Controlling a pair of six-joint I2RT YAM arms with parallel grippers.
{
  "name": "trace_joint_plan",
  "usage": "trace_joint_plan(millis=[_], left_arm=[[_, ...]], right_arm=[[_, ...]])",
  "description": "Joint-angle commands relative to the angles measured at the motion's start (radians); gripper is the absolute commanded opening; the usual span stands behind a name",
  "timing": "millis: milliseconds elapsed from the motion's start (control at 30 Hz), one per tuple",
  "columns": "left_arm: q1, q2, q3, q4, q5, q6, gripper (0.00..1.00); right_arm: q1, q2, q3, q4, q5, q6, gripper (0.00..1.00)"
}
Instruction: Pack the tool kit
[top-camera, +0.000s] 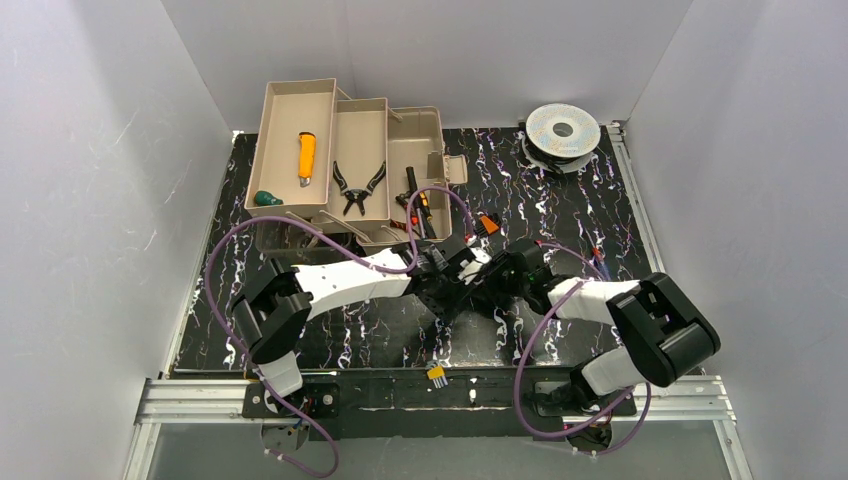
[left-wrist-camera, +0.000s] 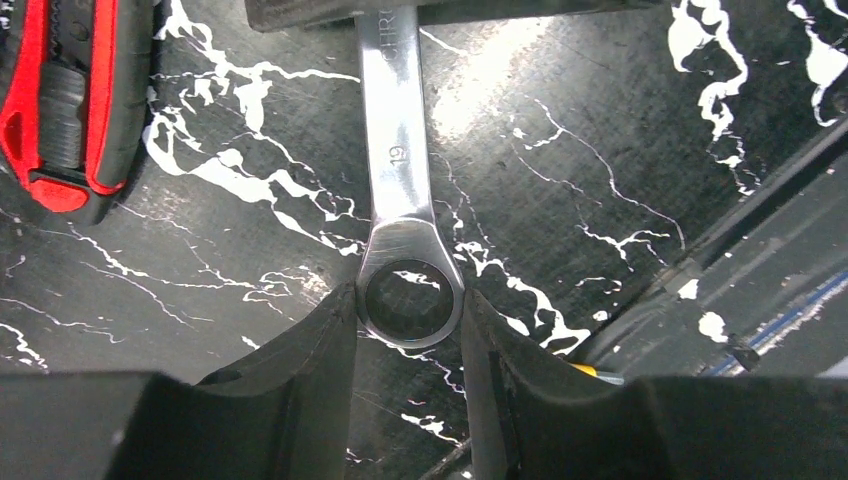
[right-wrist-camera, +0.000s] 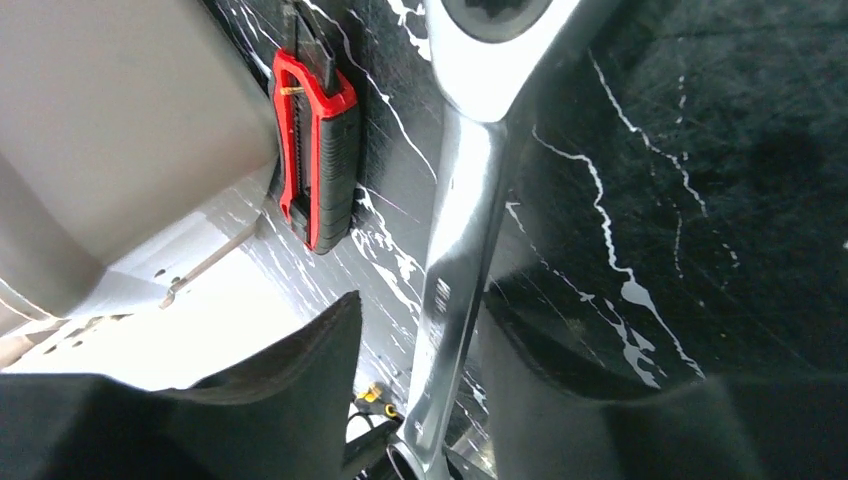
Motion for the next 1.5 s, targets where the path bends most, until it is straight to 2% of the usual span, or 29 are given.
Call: trace_joint_plan(millis=[0, 67, 100, 200, 267, 367, 433, 500, 533, 567, 667, 833, 967, 1067, 1200, 1333, 1433, 1467], left_arm=[[0.009, -0.073, 0.051, -0.029, 0.103, -0.017, 0.00], [0.009, -0.079, 0.049, -0.013, 0.164, -0.018, 0.00], [0.009, -0.083, 0.048, -0.004, 0.187, -0.023, 0.00], [0.010, -0.112, 0.041, -0.002, 0.185, -0.041, 0.00], [0.010, -0.149, 0.032, -0.011, 0.138, -0.055, 0.21], [0.012, -0.238, 0.008, -0.007, 0.083, -0.071, 0.74], [0.018, -0.307, -0.016, 0.010, 0.049, -0.091, 0.89], [0.032, -0.377, -0.039, 0.021, 0.017, -0.118, 0.98], [0.039, -0.412, -0.046, 0.021, 0.008, -0.128, 0.98], [0.043, -0.447, -0.049, 0.011, -0.062, -0.135, 0.98], [0.044, -0.553, -0.038, -0.046, -0.222, -0.143, 0.98], [0.045, -0.735, -0.092, -0.042, -0.364, -0.111, 0.98], [0.044, -0.811, -0.141, -0.033, -0.405, -0.102, 0.98], [0.044, -0.834, -0.147, -0.057, -0.411, -0.102, 0.98], [0.043, -0.858, -0.134, -0.104, -0.437, -0.105, 0.98], [0.044, -0.895, -0.142, -0.118, -0.435, -0.095, 0.98], [0.044, -0.914, -0.159, -0.110, -0.439, -0.090, 0.98], [0.044, -0.913, -0.162, -0.109, -0.444, -0.089, 0.98]], right_arm=[[0.006, 0.055, -0.039, 0.063, -0.010, 0.022, 0.45], [0.006, 0.068, -0.049, 0.102, -0.023, 0.031, 0.23], [0.006, 0.066, -0.052, 0.104, -0.024, 0.034, 0.03], [0.006, 0.016, -0.061, 0.044, 0.019, 0.041, 0.01], [0.006, -0.048, -0.065, -0.023, 0.087, 0.031, 0.01], [0.005, -0.163, -0.033, -0.158, 0.215, -0.025, 0.01], [0.003, -0.227, 0.022, -0.258, 0.292, -0.101, 0.01], [0.000, -0.275, 0.088, -0.318, 0.344, -0.229, 0.01], [-0.002, -0.295, 0.122, -0.331, 0.349, -0.307, 0.01], [-0.003, -0.312, 0.152, -0.317, 0.333, -0.403, 0.01], [-0.011, -0.322, 0.238, -0.204, 0.207, -0.691, 0.01], [-0.036, -0.143, 0.536, -0.314, -0.041, -0.872, 0.01], [-0.040, 0.026, 0.774, -0.348, -0.200, -0.910, 0.01], [-0.040, 0.164, 0.941, -0.371, -0.260, -0.937, 0.01], [-0.040, 0.355, 1.155, -0.401, -0.265, -0.978, 0.01], [-0.041, 0.536, 1.312, -0.397, -0.253, -0.949, 0.01], [-0.040, 0.663, 1.435, -0.425, -0.269, -0.917, 0.07], [-0.038, 0.688, 1.460, -0.430, -0.283, -0.909, 0.12]])
